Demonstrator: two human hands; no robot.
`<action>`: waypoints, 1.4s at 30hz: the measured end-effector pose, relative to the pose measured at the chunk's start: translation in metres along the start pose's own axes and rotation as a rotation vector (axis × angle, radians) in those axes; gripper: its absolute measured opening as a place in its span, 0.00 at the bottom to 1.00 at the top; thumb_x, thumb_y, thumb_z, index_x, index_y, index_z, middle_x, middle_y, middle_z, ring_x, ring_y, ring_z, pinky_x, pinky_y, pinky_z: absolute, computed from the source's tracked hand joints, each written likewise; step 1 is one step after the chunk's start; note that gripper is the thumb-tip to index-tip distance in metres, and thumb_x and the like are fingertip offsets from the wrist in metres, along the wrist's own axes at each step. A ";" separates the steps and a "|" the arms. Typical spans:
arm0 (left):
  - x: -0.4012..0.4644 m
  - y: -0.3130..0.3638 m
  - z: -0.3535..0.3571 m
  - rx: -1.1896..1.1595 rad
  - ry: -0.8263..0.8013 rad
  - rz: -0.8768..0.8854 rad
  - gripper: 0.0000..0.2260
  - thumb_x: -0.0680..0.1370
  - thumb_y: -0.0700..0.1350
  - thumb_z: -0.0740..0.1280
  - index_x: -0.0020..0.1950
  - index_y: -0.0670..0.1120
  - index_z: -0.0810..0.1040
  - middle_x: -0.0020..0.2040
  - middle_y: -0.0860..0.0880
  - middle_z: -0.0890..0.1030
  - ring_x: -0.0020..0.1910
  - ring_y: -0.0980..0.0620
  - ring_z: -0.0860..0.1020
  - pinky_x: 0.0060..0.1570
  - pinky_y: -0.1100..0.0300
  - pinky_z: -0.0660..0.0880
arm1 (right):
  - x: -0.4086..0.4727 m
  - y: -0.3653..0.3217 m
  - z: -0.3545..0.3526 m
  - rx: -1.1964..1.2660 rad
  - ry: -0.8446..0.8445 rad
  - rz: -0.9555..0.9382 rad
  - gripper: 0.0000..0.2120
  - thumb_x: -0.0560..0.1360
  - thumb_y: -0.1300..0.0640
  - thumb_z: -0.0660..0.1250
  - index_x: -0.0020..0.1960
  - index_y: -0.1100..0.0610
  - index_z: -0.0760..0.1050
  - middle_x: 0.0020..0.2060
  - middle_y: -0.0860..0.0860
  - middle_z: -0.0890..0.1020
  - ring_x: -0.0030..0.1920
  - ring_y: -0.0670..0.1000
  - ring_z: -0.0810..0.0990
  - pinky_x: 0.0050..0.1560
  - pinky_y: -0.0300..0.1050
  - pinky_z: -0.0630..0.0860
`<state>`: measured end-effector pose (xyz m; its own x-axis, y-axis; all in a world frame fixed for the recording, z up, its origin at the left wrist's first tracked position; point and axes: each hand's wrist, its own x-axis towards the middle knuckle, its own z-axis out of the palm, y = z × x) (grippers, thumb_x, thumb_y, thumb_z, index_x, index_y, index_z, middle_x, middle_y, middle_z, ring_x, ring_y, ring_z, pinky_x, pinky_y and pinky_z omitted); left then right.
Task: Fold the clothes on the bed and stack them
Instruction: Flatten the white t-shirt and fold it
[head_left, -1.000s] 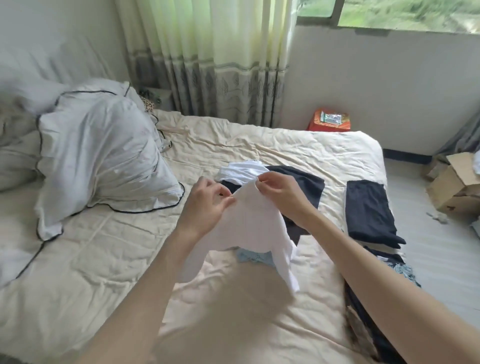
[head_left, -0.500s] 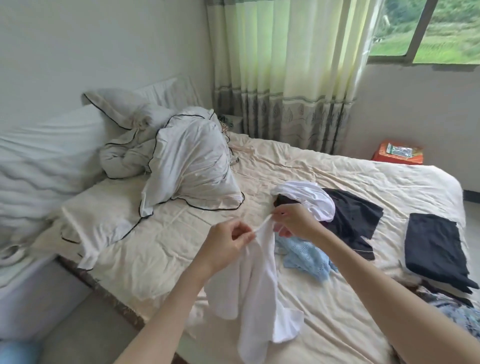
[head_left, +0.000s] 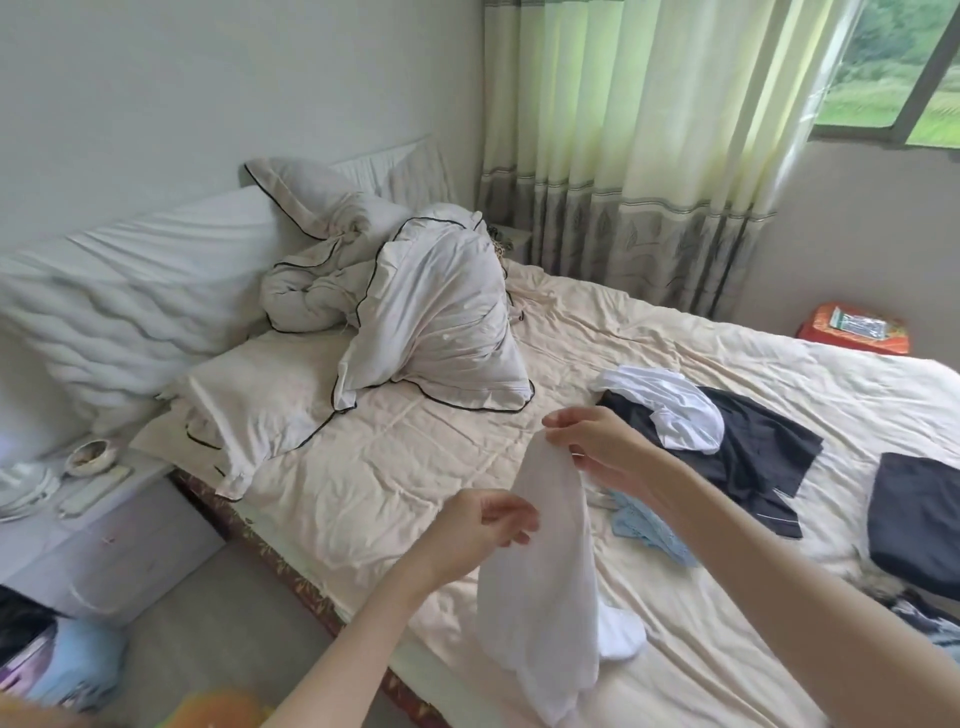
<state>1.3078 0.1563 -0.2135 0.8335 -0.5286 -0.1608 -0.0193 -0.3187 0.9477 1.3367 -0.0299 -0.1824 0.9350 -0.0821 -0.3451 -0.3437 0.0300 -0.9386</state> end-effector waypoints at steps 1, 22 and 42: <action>0.004 -0.001 -0.009 0.023 0.071 -0.008 0.07 0.78 0.38 0.65 0.46 0.46 0.81 0.44 0.49 0.84 0.40 0.54 0.82 0.47 0.60 0.76 | -0.001 -0.005 -0.001 -0.069 0.005 0.006 0.12 0.75 0.72 0.59 0.40 0.58 0.74 0.37 0.54 0.73 0.38 0.51 0.72 0.38 0.41 0.67; 0.077 0.073 -0.037 0.182 -0.114 0.229 0.19 0.73 0.48 0.72 0.44 0.31 0.75 0.38 0.46 0.71 0.40 0.52 0.69 0.42 0.59 0.63 | -0.058 -0.097 -0.072 -0.647 0.237 -0.424 0.03 0.75 0.55 0.69 0.43 0.53 0.80 0.35 0.50 0.75 0.38 0.48 0.71 0.39 0.41 0.65; 0.055 0.095 -0.097 0.361 -0.232 0.136 0.30 0.63 0.61 0.72 0.47 0.35 0.77 0.38 0.48 0.75 0.38 0.54 0.73 0.41 0.57 0.66 | -0.021 -0.086 -0.060 -0.081 -0.015 -0.377 0.14 0.74 0.71 0.61 0.35 0.62 0.80 0.32 0.54 0.78 0.36 0.50 0.77 0.40 0.41 0.71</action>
<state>1.4052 0.1737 -0.1049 0.6648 -0.7340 -0.1385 -0.3455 -0.4665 0.8143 1.3415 -0.0904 -0.0946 0.9981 -0.0576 0.0241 0.0195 -0.0782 -0.9968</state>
